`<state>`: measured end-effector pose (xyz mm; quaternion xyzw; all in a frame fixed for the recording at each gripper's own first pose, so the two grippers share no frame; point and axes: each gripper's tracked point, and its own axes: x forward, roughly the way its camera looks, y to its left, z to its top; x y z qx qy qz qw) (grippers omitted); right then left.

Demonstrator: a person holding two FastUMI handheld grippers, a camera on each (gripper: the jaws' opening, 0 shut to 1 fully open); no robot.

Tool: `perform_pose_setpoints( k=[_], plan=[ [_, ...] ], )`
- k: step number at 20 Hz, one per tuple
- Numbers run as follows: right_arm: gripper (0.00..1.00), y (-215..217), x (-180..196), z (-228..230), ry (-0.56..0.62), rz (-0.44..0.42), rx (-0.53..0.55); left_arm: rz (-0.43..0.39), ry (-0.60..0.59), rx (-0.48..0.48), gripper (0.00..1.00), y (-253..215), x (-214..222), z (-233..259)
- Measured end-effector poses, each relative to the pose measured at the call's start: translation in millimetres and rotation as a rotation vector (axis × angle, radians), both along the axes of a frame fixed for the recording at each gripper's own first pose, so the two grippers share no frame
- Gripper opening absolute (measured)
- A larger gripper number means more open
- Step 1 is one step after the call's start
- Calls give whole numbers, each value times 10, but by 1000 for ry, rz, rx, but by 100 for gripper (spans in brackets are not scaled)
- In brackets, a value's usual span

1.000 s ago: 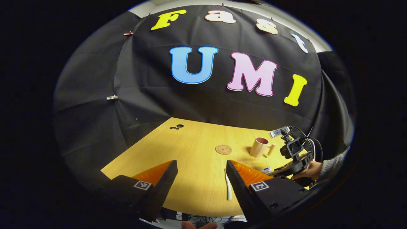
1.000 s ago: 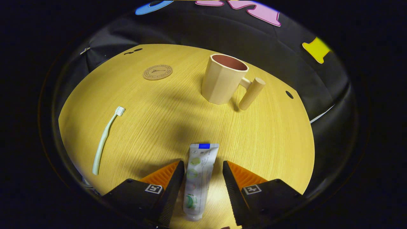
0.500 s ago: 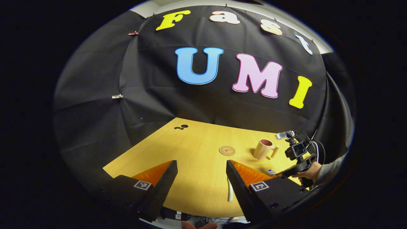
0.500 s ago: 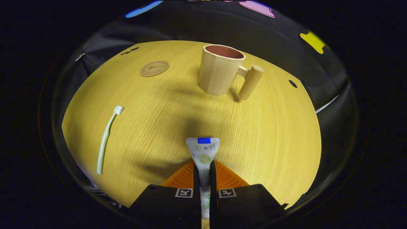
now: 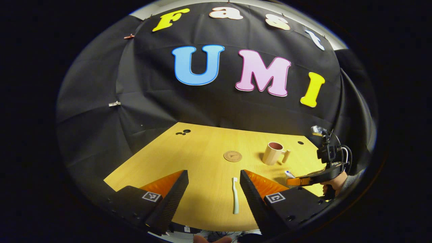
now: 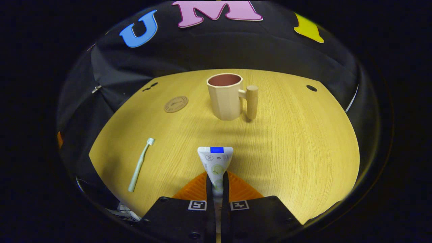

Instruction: Put the toothbrush and toothpaste on the desktop into the cup, then pick up the cup and place it on the coaster on the desktop.

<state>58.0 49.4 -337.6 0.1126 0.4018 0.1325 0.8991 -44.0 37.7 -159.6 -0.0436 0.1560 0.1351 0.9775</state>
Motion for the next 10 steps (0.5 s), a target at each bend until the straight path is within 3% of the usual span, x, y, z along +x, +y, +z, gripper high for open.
perform_pose_setpoints(
  k=[6,10],
  plan=[
    [10,-42,-28,529,-120,8,134,-67,72,29,97,-324,484,-327],
    [10,-203,-35,768,-172,30,169,-103,153,69,97,-427,726,-682]
  ],
)
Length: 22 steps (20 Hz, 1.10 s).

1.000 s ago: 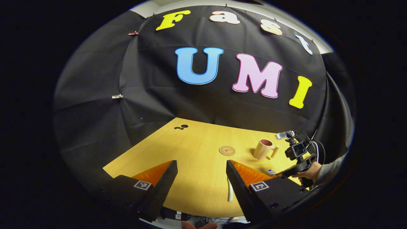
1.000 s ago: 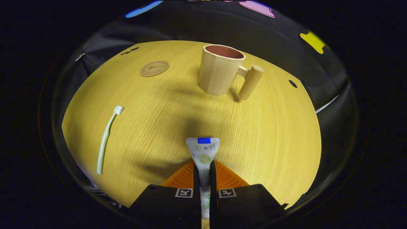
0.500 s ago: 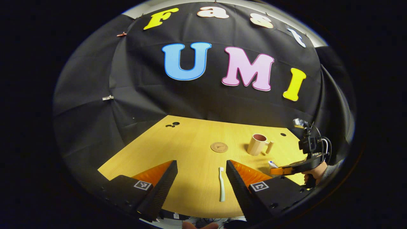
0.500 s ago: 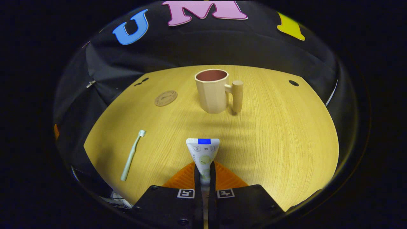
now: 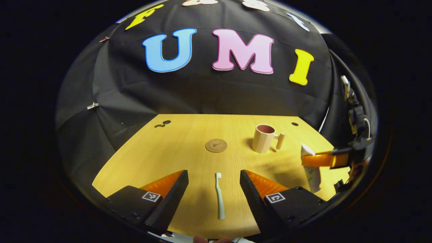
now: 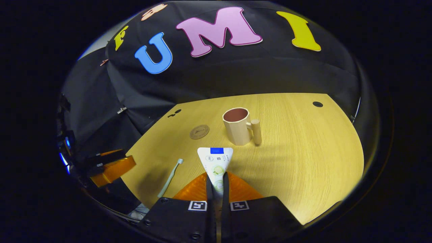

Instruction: Put the toothbrush and toothpaste on the desktop into the cup, then pick up the cup and place it on the coaster on the desktop.

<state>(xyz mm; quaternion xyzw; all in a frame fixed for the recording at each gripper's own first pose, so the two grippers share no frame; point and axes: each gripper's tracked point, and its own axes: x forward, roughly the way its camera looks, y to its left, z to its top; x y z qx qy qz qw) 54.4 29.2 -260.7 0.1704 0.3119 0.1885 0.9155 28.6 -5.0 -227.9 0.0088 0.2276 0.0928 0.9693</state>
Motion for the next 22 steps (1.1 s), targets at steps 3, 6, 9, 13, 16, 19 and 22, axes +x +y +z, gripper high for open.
perform_pose_setpoints(
  k=[3,6,9,13,16,19,22],
  plan=[
    [10,-150,-23,103,-31,8,11,-24,75,4,96,-60,158,-326],
    [10,-310,-37,141,-39,-2,37,-12,145,-16,93,-39,268,-665],
    [10,-473,-60,103,-37,-11,40,21,212,-26,93,22,327,-910],
    [10,-648,-63,18,-23,-24,45,40,301,-18,93,89,343,-1182],
    [10,-759,-72,-35,-12,-36,49,37,351,-6,93,123,359,-1319],
    [10,-831,-85,-77,-1,-44,57,31,368,-6,92,109,387,-1350],
    [10,-893,-111,-98,-1,-50,51,21,389,-14,89,83,400,-1385]
  ],
)
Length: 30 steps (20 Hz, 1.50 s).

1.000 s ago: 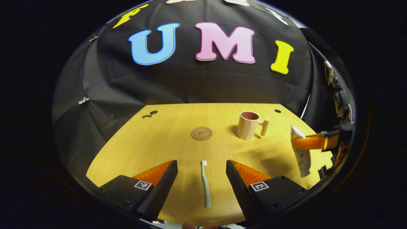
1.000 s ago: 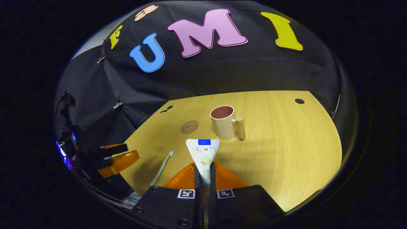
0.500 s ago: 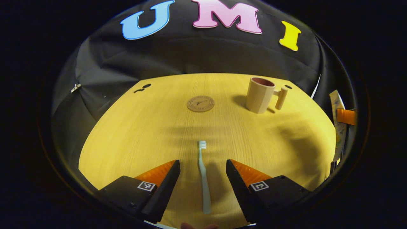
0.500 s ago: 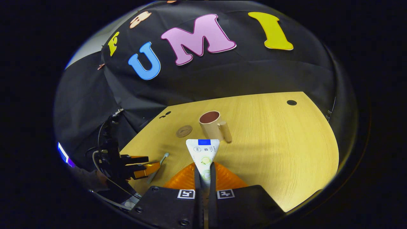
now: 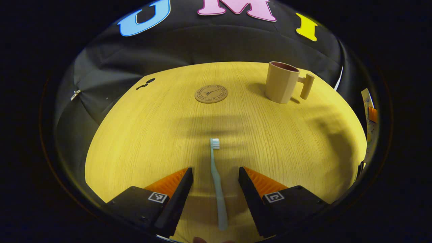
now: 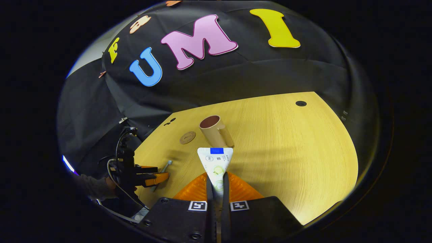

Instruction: Put the toothbrush and toothpaste on the desktop into the cup, then pick up the cup and place it on the coaster on the desktop.

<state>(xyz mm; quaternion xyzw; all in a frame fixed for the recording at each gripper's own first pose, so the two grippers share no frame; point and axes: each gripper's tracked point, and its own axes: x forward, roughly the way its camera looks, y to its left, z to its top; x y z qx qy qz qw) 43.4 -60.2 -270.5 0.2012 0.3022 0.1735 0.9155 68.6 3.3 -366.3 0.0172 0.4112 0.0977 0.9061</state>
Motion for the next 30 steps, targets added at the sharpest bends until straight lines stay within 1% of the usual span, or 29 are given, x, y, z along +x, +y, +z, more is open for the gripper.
perform_pose_setpoints(
  k=[2,4,6,7,8,9,10,11,12,13,15,20,23,27,30],
  plan=[
    [10,-32,1,-1,5,-12,15,6,7,-56,86,-93,11,-34],
    [10,-60,13,12,6,-23,27,2,8,-55,52,-115,12,-39],
    [10,-81,29,35,7,-32,38,-5,9,-50,49,-134,32,-40],
    [10,-90,34,36,8,-36,41,4,6,-43,39,-111,41,-28],
    [10,-98,29,36,9,-39,42,18,6,-35,35,-72,31,-33],
    [10,-102,25,38,10,-40,42,27,4,-42,20,-70,35,-45],
    [10,-107,32,39,11,-42,42,28,1,-48,17,-78,48,-32],
    [10,-109,37,42,11,-43,43,16,1,-47,12,-83,51,-28],
    [10,-110,29,33,12,-45,43,-1,1,-40,13,-82,60,-30],
    [10,-102,34,31,13,-46,45,-17,-4,-31,9,-78,62,-13],
    [10,-88,29,36,13,-47,50,-32,-6,-30,7,-75,73,-1],
    [10,-62,38,41,8,-47,56,-23,-23,-33,6,-52,54,45],
    [10,-31,55,60,3,-45,63,-24,-56,-44,6,-62,54,182],
    [10,83,116,226,-30,-29,93,-9,-158,-101,6,-143,143,561],
    [10,169,240,450,-74,-20,130,-10,-290,-172,6,-299,281,1064]
  ],
)
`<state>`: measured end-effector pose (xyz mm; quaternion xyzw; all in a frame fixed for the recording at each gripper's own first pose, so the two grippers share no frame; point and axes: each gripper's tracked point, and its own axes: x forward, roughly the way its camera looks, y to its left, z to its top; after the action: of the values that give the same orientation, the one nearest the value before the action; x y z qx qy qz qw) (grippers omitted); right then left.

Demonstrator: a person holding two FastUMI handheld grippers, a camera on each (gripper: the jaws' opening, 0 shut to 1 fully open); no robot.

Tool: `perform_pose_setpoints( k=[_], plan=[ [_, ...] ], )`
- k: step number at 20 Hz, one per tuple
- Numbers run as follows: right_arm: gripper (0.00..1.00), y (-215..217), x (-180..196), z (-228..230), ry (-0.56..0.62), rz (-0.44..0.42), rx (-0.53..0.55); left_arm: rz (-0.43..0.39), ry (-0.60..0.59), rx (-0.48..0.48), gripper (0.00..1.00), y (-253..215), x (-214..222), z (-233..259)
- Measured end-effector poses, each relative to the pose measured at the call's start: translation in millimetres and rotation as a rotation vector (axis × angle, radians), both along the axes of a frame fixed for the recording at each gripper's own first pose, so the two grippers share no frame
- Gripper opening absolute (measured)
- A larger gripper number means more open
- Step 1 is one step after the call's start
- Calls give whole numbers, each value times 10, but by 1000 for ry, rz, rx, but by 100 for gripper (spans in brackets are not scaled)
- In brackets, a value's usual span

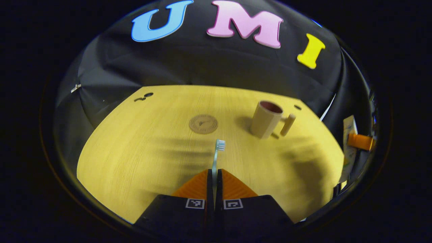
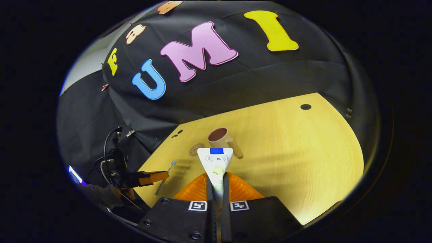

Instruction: Put the toothbrush and toothpaste on the desktop into the cup, then pick up the cup and place it on the coaster on the desktop.

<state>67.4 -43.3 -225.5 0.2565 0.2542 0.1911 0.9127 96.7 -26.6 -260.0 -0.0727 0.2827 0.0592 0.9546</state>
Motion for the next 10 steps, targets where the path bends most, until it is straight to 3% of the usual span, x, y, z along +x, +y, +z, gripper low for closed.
perform_pose_setpoints(
  k=[4,10],
  plan=[
    [10,114,332,354,-102,11,28,-11,-179,-57,6,-175,123,691],
    [10,327,1036,805,-269,30,53,-41,-280,-60,6,-390,131,1146]
  ],
)
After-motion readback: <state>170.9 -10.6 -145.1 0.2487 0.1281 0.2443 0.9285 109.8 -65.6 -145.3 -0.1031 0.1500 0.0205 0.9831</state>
